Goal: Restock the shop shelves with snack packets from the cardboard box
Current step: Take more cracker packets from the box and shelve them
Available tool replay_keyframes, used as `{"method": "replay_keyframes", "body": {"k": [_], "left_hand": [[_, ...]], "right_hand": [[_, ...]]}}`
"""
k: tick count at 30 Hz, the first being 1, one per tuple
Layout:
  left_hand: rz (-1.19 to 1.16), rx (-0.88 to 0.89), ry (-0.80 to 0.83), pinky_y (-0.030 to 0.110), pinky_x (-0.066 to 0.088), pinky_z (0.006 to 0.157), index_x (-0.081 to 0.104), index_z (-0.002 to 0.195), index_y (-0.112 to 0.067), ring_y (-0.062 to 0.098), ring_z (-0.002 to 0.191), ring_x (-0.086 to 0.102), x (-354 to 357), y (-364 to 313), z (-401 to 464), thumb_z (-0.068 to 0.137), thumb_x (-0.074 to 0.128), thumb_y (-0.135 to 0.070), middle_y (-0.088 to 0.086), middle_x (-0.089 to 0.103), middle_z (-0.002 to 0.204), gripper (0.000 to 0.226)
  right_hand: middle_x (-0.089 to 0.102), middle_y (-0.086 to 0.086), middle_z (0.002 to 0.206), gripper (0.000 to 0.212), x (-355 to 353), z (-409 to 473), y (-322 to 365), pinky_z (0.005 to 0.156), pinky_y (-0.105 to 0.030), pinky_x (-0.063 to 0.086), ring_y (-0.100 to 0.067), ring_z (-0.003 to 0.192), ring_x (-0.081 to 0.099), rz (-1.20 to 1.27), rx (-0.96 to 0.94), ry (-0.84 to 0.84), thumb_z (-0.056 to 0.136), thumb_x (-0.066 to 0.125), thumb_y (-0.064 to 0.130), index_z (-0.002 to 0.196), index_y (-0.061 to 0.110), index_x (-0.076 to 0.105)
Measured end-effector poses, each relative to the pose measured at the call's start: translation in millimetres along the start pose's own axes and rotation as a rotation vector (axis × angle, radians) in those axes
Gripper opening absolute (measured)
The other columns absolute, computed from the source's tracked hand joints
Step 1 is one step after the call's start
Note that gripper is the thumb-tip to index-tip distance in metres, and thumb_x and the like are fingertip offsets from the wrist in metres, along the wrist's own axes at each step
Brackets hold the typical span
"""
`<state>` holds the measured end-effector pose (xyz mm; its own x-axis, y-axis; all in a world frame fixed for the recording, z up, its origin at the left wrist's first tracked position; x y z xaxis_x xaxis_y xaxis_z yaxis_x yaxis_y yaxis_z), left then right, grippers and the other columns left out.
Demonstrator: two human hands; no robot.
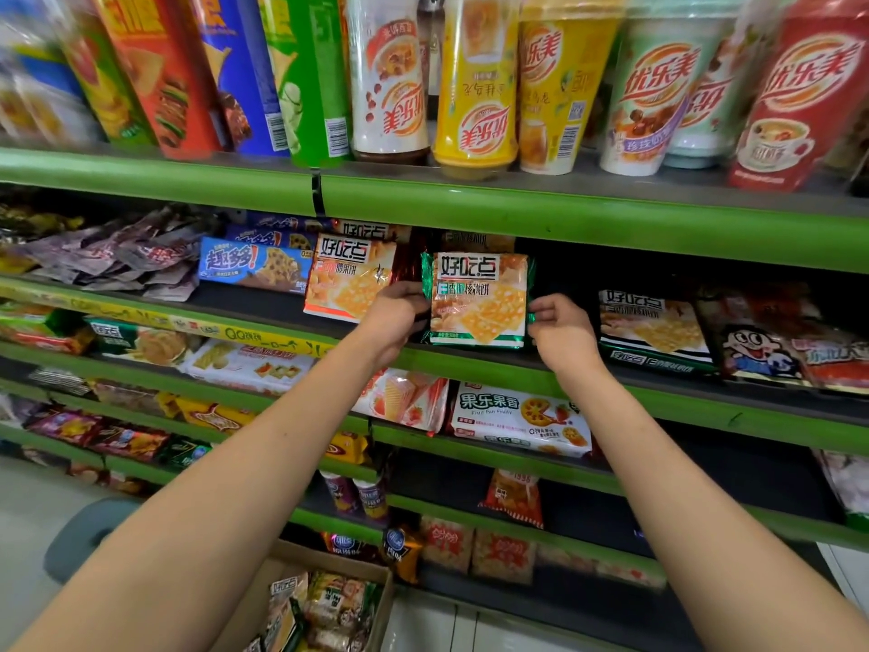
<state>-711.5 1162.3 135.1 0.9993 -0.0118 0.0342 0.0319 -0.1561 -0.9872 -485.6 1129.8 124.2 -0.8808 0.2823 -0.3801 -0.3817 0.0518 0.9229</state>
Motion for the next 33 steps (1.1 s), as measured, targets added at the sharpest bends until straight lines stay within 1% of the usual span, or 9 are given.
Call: {"method": "replay_keyframes", "body": {"k": [3, 7, 11, 13, 16, 20, 23, 28, 33], "left_hand": [[0.018, 0.006, -0.009, 0.034, 0.050, 0.092, 0.053, 0.123, 0.000, 0.027, 0.111, 0.057, 0.4, -1.4, -1.9, 0.094, 0.048, 0.009, 0.015, 0.062, 0.117, 0.031], [0.060, 0.023, -0.008, 0.033, 0.049, 0.092, 0.049, 0.130, 0.002, 0.024, 0.108, 0.055, 1.8, -1.1, -4.1, 0.094, 0.048, 0.009, 0.010, 0.059, 0.108, 0.037], [0.081, 0.048, -0.007, 0.031, 0.050, 0.089, 0.050, 0.125, -0.004, 0.020, 0.103, 0.056, 2.3, -1.3, -5.0, 0.094, 0.049, 0.007, 0.006, 0.058, 0.105, 0.033], [0.086, 0.058, -0.014, 0.028, 0.051, 0.086, 0.050, 0.121, -0.006, 0.018, 0.100, 0.056, 3.2, -1.4, -5.7, 0.095, 0.050, 0.006, 0.004, 0.057, 0.100, 0.028], [0.100, 0.079, -0.015, 0.026, 0.052, 0.082, 0.050, 0.117, -0.007, 0.019, 0.100, 0.056, 3.6, -1.6, -7.2, 0.095, 0.050, 0.006, 0.004, 0.057, 0.097, 0.026], [0.169, 0.124, -0.026, 0.026, 0.049, 0.081, 0.051, 0.114, -0.010, 0.018, 0.097, 0.056, 5.4, -4.6, -10.0, 0.095, 0.051, 0.004, 0.001, 0.058, 0.096, 0.023], [0.265, 0.183, -0.057, 0.023, 0.042, 0.077, 0.052, 0.111, -0.012, 0.011, 0.087, 0.053, 5.4, -6.5, -11.0, 0.095, 0.053, 0.000, -0.001, 0.057, 0.094, 0.020], [0.269, 0.179, -0.077, 0.018, 0.041, 0.051, 0.055, 0.115, -0.005, 0.013, 0.069, 0.055, 0.4, -11.8, -12.6, 0.095, 0.057, 0.001, 0.000, 0.056, 0.082, 0.021], [0.262, 0.219, -0.159, 0.023, 0.044, 0.052, 0.060, 0.106, -0.004, 0.015, 0.067, 0.057, -0.9, -25.7, -11.6, 0.089, 0.064, 0.003, 0.002, 0.057, 0.075, 0.018]], "right_hand": [[0.058, 0.004, 0.092, 0.031, -0.8, 1.8, -1.8, 0.087, -0.039, 0.053, -0.022, 0.095, 0.059, 0.013, 0.017, 0.006, 0.088, 0.053, -0.008, 0.100, 0.020, 0.058], [0.060, 0.002, 0.094, 0.032, -2.3, 1.7, -3.1, 0.088, -0.041, 0.054, -0.022, 0.095, 0.060, 0.019, 0.020, -0.001, 0.088, 0.051, -0.008, 0.098, 0.022, 0.058], [0.060, 0.001, 0.096, 0.033, -3.1, 2.2, -3.1, 0.085, -0.040, 0.054, -0.022, 0.095, 0.060, 0.026, 0.028, 0.001, 0.088, 0.049, -0.009, 0.099, 0.021, 0.057], [0.058, 0.003, 0.094, 0.034, -3.5, 1.8, -2.7, 0.075, -0.035, 0.055, -0.018, 0.090, 0.058, 0.034, 0.029, 0.004, 0.089, 0.049, -0.009, 0.098, 0.022, 0.057], [0.056, 0.005, 0.093, 0.037, -3.2, -0.3, -0.5, 0.057, -0.021, 0.047, -0.014, 0.084, 0.055, 0.047, 0.028, 0.003, 0.090, 0.047, -0.010, 0.089, 0.027, 0.055], [0.054, 0.003, 0.097, 0.040, -3.6, -0.6, 2.4, 0.046, -0.016, 0.046, -0.015, 0.082, 0.055, 0.052, 0.045, -0.002, 0.089, 0.046, -0.012, 0.084, 0.026, 0.053], [0.052, 0.002, 0.099, 0.039, -3.9, -0.1, 3.2, 0.046, -0.017, 0.049, -0.016, 0.085, 0.055, 0.068, 0.071, -0.014, 0.089, 0.046, -0.013, 0.083, 0.024, 0.054], [0.054, 0.000, 0.097, 0.037, -2.7, -0.4, 3.1, 0.048, -0.017, 0.051, -0.015, 0.084, 0.055, 0.094, 0.070, -0.041, 0.090, 0.047, -0.014, 0.082, 0.021, 0.055], [0.058, -0.003, 0.094, 0.038, 0.3, -1.5, 1.5, 0.056, -0.024, 0.055, -0.016, 0.084, 0.060, 0.140, 0.034, -0.133, 0.091, 0.043, -0.013, 0.077, 0.020, 0.057]]}}
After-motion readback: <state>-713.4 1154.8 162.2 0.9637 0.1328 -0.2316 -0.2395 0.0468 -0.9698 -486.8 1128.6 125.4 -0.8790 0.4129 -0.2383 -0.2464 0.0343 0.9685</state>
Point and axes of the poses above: each hand's wrist, its own z-axis towards the middle knuckle, its own x-axis out of the palm, y = z × x, the point moved 1 cm from there along z, towards the middle knuckle
